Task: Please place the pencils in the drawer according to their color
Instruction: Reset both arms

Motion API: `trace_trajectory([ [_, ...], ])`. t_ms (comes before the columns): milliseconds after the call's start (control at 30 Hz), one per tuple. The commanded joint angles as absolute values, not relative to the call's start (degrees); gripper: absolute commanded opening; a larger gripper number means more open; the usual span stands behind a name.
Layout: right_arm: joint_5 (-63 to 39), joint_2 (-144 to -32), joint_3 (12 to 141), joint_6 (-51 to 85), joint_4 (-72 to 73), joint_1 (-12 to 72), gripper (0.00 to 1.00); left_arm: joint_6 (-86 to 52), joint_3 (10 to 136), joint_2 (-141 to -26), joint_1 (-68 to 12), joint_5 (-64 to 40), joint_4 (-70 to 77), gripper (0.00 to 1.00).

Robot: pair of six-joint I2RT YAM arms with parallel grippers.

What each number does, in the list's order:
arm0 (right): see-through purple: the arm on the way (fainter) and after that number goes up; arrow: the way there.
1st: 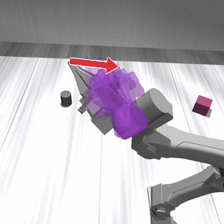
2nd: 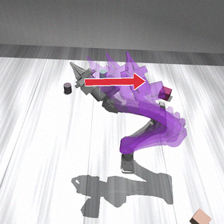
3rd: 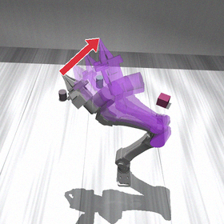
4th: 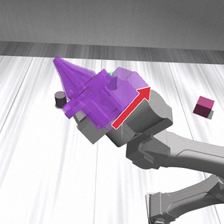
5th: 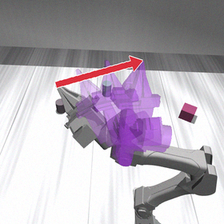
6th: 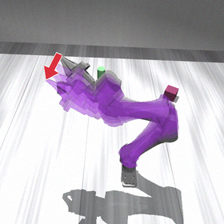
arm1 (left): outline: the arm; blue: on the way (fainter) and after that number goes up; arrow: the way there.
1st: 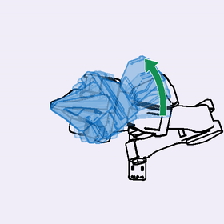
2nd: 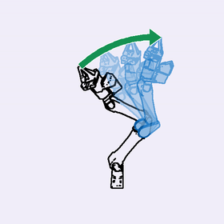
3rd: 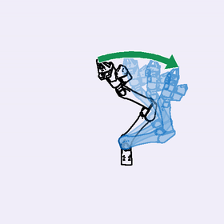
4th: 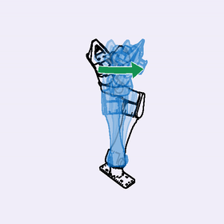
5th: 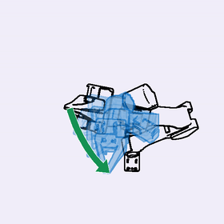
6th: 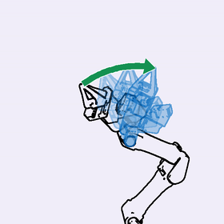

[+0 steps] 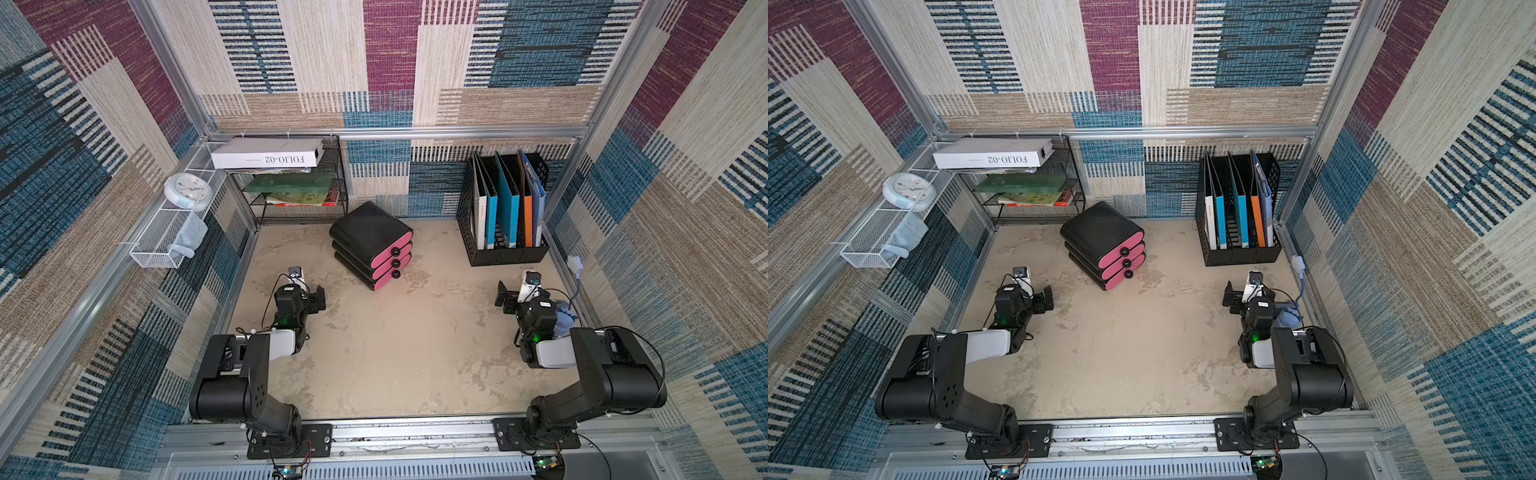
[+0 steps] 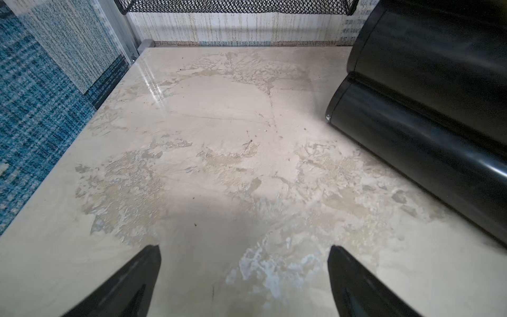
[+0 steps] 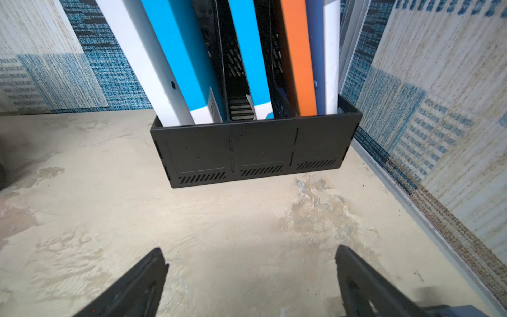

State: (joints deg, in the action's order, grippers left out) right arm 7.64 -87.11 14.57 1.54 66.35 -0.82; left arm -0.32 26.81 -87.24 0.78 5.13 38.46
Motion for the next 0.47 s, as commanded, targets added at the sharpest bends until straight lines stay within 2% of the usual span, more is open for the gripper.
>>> trace_trajectory([
  [0,7.3,-86.9,14.4,1.2,69.3,-0.9,1.00,-1.0,27.0,-87.1,0.9,4.1,39.1,0.99],
  [433,6.4,-87.0,14.6,1.0,68.9,-1.1,0.99,-1.0,26.8,-86.9,0.8,4.1,39.2,0.99],
])
